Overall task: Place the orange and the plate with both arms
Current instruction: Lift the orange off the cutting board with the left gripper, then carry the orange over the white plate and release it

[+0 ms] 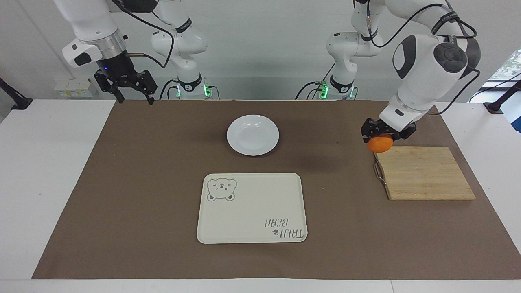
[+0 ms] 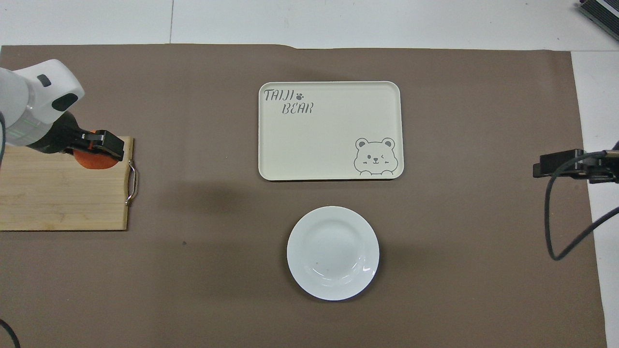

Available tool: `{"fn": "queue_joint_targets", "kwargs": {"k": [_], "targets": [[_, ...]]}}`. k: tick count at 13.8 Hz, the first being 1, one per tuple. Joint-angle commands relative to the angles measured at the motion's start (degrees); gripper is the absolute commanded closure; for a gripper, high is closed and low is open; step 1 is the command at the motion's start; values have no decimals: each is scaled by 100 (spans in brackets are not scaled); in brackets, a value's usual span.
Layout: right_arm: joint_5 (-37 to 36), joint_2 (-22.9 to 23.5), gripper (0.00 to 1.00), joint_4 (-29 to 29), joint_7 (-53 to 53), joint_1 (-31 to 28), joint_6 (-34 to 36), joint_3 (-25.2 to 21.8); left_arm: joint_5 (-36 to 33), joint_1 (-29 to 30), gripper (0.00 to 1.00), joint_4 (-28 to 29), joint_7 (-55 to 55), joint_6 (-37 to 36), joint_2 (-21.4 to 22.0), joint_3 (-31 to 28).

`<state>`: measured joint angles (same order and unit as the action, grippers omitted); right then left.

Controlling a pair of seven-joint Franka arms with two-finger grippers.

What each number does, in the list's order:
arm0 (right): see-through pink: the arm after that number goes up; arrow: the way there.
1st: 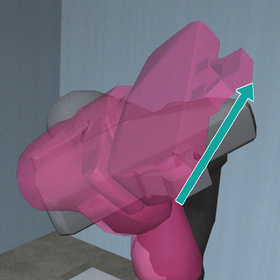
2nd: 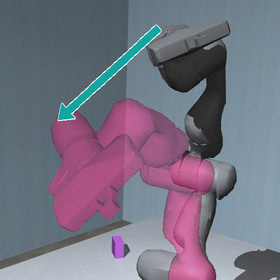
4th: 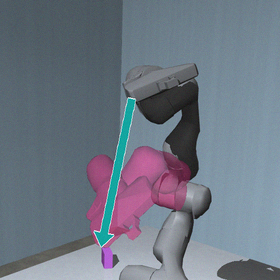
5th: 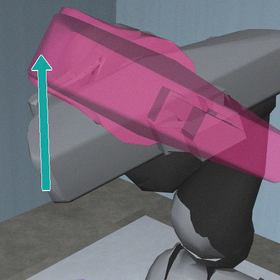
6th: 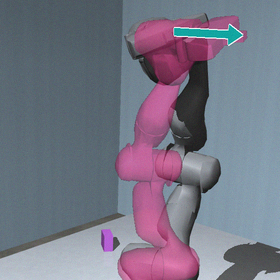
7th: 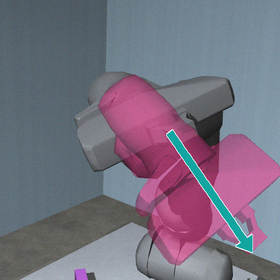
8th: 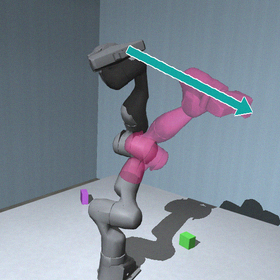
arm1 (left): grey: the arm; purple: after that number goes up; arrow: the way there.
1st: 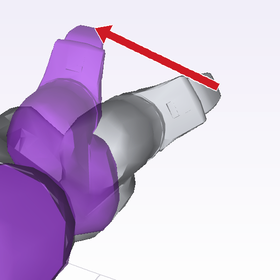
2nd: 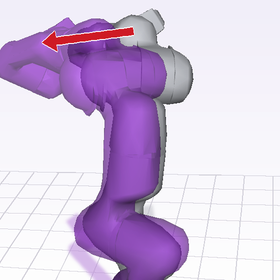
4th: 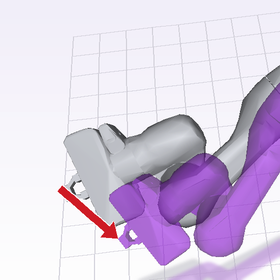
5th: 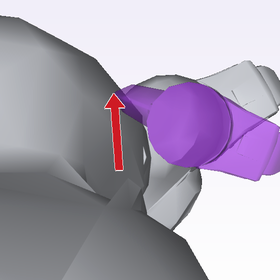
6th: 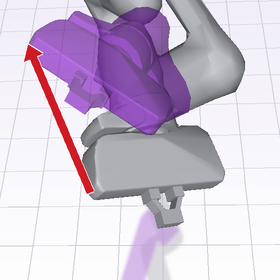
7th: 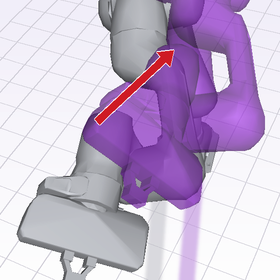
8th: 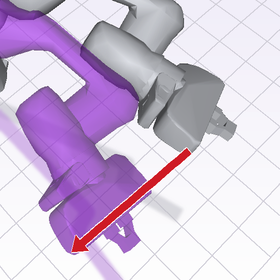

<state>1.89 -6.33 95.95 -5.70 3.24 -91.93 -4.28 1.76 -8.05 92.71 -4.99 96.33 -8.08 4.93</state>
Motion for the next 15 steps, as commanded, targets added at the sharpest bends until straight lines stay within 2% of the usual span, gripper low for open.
{"fn": "queue_joint_targets", "kwargs": {"k": [1,5,9,15], "targets": [[-39,-52,0,38,140,-78,70,41,-52,-469,100,220,-519,323,105,-71],[-39,-52,0,38,140,-78,70,41,-35,-1180,100,511,-1336,834,88,-71],[-39,-52,0,38,140,-78,79,50,-26,-1900,100,1160,-2302,1755,35,-71],[-153,-17,0,3,166,-52,-17,85,0,-2885,100,1688,-3656,2819,-246,-62]]}}
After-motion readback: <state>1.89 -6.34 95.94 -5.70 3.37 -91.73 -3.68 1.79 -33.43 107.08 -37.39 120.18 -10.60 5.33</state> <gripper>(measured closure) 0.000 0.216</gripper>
